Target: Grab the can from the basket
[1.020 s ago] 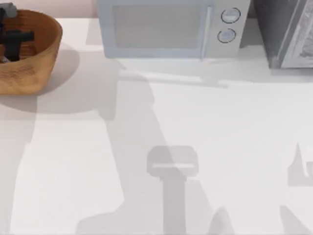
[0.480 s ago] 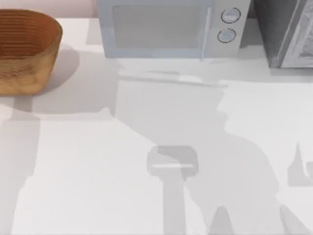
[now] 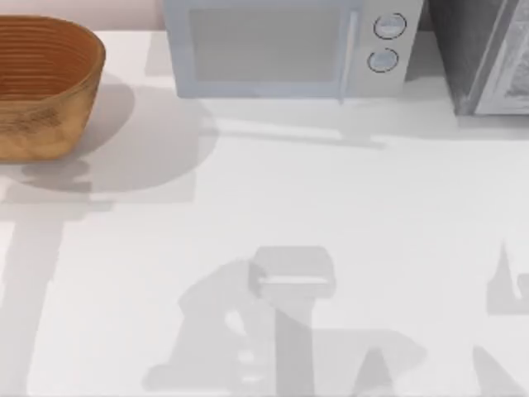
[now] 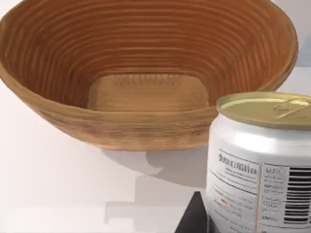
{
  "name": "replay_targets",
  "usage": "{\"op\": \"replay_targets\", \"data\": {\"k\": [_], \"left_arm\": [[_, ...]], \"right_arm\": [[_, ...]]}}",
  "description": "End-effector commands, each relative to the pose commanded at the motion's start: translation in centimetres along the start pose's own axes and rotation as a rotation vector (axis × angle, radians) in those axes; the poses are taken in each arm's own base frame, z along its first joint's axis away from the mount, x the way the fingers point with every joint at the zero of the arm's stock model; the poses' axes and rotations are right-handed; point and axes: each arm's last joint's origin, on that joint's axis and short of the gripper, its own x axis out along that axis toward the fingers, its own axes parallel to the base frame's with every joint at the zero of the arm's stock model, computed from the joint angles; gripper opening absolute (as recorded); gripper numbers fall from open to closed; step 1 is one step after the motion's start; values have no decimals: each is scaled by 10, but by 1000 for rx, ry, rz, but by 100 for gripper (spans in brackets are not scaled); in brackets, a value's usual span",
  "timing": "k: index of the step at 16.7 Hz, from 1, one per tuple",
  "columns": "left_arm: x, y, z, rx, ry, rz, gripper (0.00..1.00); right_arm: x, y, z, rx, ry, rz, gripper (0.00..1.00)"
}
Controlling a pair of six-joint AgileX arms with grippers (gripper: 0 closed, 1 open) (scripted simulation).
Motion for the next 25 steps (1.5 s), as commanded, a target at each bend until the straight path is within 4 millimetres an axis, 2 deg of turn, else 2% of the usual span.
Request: {"op": "replay_targets", "data": {"k": [2, 5, 7, 10, 13, 19, 22, 25], "left_arm": [[-16, -5, -49, 0, -105, 5, 0], [-20, -10, -112, -1, -275, 12, 0], [-15, -11, -141, -3, -386, 16, 0], [-5, -12, -166, -8, -524, 19, 0], [1, -13, -176, -10, -592, 20, 0], [1, -13, -177, -9, -589, 23, 0], [-1, -14, -169, 2, -598, -11, 0], [-5, -18, -148, 30, -609, -92, 0]], "right_arm": [[0, 0, 0, 0, 0, 0, 100], [0, 0, 0, 0, 0, 0, 100], [0, 0, 0, 0, 0, 0, 100], [0, 0, 0, 0, 0, 0, 100], [0, 0, 0, 0, 0, 0, 100], [0, 0, 0, 0, 0, 0, 100], [0, 0, 0, 0, 0, 0, 100], [0, 0, 0, 0, 0, 0, 100]]}}
